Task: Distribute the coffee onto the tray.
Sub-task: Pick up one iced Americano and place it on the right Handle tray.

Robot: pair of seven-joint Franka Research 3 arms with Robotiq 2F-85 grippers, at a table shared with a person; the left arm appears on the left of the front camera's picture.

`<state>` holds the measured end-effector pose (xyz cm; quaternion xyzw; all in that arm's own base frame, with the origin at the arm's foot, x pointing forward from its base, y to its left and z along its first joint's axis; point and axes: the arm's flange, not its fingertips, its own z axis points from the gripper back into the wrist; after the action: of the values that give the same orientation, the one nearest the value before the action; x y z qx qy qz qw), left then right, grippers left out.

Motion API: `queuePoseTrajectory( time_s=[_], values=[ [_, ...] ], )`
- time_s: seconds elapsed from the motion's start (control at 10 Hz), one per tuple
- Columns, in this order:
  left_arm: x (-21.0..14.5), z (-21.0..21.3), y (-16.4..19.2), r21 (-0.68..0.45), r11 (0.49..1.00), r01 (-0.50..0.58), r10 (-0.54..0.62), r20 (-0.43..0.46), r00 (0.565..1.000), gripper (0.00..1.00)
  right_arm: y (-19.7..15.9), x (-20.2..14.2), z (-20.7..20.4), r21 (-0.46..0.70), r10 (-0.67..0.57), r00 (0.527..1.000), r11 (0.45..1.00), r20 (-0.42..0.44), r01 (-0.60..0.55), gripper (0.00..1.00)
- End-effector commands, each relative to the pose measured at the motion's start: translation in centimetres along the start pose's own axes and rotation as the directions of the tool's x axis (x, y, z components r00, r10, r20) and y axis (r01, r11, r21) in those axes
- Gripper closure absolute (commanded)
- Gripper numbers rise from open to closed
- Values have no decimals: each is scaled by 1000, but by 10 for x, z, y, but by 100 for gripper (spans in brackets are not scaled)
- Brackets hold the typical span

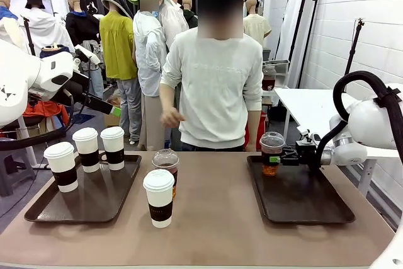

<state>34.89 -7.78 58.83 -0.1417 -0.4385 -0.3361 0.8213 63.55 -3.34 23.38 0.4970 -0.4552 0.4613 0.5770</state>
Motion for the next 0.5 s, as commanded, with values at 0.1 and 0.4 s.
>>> queuePoseTrajectory(
  time_s=[0.1, 0.4],
  values=[
    [-1, 0, -1, -12, 1000, -3, 3, 0, 1000, 0, -5, 3, 0, 8, -54, 998, 998, -29, 54, 12],
    [-1, 0, -1, -12, 1000, -3, 3, 0, 1000, 0, 3, 2, 2, -12, -78, 996, 997, -37, 78, 0]
  ],
)
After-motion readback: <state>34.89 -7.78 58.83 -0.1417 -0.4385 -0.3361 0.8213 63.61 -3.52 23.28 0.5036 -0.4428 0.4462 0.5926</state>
